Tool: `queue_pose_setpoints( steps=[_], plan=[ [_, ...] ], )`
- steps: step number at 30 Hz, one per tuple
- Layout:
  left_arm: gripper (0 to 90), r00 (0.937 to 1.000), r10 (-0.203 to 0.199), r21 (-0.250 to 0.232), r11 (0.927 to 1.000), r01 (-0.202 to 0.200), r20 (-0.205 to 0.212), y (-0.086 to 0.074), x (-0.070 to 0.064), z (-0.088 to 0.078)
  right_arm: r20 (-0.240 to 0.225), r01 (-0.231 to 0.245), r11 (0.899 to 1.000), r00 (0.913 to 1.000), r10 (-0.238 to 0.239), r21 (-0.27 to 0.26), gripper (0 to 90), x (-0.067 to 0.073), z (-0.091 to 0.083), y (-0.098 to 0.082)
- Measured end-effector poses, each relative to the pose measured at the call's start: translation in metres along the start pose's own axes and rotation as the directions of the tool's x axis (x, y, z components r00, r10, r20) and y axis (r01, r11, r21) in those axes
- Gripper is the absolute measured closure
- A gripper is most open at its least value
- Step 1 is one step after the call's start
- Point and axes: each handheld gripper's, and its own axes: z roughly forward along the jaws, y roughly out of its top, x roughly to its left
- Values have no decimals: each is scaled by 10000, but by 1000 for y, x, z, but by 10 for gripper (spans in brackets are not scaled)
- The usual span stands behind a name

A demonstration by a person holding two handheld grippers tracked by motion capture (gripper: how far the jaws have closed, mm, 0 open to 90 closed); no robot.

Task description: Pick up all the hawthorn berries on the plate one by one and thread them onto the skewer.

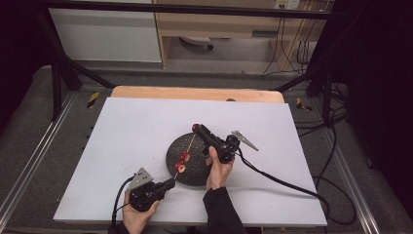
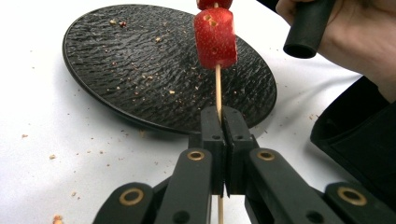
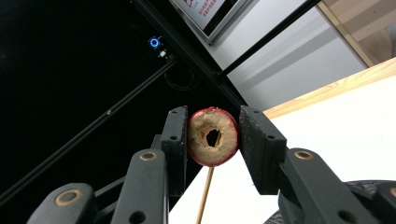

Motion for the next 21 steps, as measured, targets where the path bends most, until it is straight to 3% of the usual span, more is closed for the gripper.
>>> queue_pose_setpoints(
  steps=[11, 21],
  plan=[
    [884, 9992, -42, -494, 9988, 23, -394, 0, -4, -4, 151, -18, 9998, 9999, 21, -213, 641, -1, 1, 0],
    [885, 9992, -86, -237, 9997, 77, -399, -3, -14, 6, 221, -177, 9998, 9996, 178, -43, 641, -2, 0, 0]
  ],
)
